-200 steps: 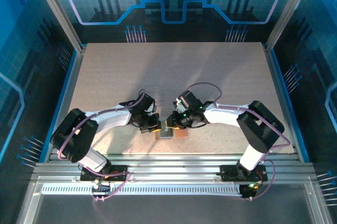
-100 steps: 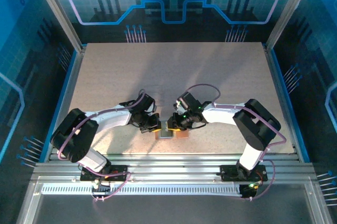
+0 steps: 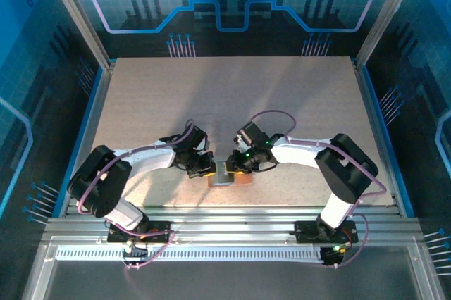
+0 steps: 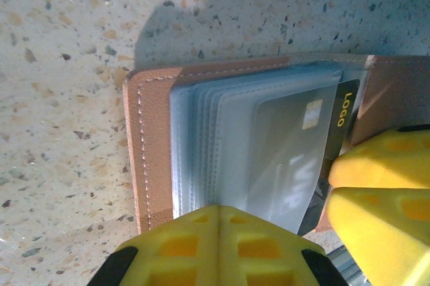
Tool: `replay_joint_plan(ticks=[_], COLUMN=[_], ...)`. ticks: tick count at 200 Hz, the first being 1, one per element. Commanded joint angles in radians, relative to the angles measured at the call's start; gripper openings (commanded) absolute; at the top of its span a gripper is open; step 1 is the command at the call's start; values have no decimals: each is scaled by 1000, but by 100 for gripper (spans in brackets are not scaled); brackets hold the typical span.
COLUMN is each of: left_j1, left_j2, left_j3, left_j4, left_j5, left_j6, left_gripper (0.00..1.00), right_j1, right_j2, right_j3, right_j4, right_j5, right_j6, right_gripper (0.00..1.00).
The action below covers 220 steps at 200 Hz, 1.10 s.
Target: Take the credit cards out of the card holder
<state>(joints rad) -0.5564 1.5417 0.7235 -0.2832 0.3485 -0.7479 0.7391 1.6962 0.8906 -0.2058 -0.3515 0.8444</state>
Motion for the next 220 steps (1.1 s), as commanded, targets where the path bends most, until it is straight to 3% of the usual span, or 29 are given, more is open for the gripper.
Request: replay_joint_plan(ticks=[1,79,220], left_j1=[10,7,-5], left_j2=[6,-70,38], left_j3=[-17,63,34], left_j4=[-34,-80,-35], left_j5=[-19,16,34], left_j6=[28,10,16], left_gripper=[0,0,0], right_j1=[-1,-47,-73], right_j2=[-54,-102,-33], right_j3=[9,-73,-97], right_j4=[-49,41,123], right_j5=[32,-26,-101], right_j6=[-14,14,16], right_gripper=[27,27,27])
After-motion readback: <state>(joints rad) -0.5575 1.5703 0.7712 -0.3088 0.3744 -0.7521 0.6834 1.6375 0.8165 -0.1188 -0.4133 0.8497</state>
